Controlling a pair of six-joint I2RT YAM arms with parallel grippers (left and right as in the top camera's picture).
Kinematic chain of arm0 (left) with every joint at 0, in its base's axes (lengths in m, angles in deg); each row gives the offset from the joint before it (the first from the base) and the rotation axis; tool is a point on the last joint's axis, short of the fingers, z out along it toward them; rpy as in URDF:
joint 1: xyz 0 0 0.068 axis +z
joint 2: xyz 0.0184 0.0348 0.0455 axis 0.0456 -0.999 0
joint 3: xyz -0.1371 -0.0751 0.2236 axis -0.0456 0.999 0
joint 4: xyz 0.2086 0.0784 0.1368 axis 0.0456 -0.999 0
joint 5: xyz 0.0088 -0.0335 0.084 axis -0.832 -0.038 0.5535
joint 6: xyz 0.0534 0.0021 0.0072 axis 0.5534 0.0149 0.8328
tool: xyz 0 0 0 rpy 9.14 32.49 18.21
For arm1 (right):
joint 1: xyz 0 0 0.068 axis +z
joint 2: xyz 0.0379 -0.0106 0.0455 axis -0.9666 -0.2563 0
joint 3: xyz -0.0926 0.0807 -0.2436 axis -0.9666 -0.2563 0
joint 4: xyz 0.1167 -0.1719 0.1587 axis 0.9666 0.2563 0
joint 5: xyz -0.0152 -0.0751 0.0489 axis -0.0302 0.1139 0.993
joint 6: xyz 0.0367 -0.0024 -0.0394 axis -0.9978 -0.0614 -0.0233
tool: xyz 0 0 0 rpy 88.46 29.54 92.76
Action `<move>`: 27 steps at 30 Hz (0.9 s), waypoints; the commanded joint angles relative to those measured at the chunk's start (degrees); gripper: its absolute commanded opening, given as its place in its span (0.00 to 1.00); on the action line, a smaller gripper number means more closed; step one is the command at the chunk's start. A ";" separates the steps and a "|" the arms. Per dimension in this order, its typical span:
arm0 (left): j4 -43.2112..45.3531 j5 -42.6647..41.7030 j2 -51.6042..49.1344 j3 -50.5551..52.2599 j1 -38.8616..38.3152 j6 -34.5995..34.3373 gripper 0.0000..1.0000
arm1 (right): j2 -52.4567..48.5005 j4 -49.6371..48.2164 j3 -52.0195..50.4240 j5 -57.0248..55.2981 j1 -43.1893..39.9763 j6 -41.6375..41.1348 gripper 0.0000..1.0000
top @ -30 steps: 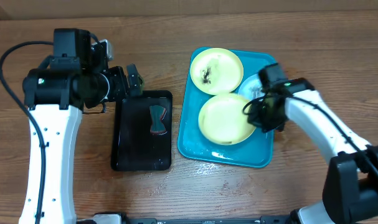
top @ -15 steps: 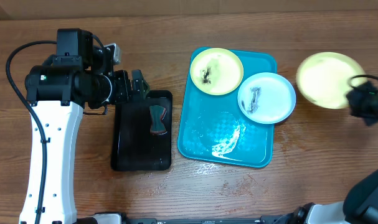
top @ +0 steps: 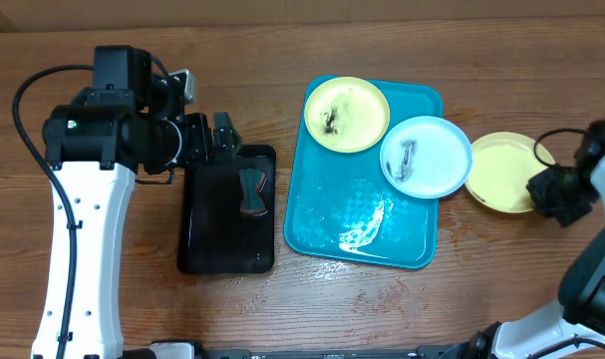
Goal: Clean dirty plates on tray and stack at the side
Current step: 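Carry the yellow plate right and set it on the table beside the teal tray, then grip the white plate with the right gripper and slide it down the teal tray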
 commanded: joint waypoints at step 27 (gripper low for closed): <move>-0.90 -1.05 -0.28 -0.87 -0.44 1.46 1.00 | -0.72 -15.21 1.40 6.78 20.00 19.50 0.44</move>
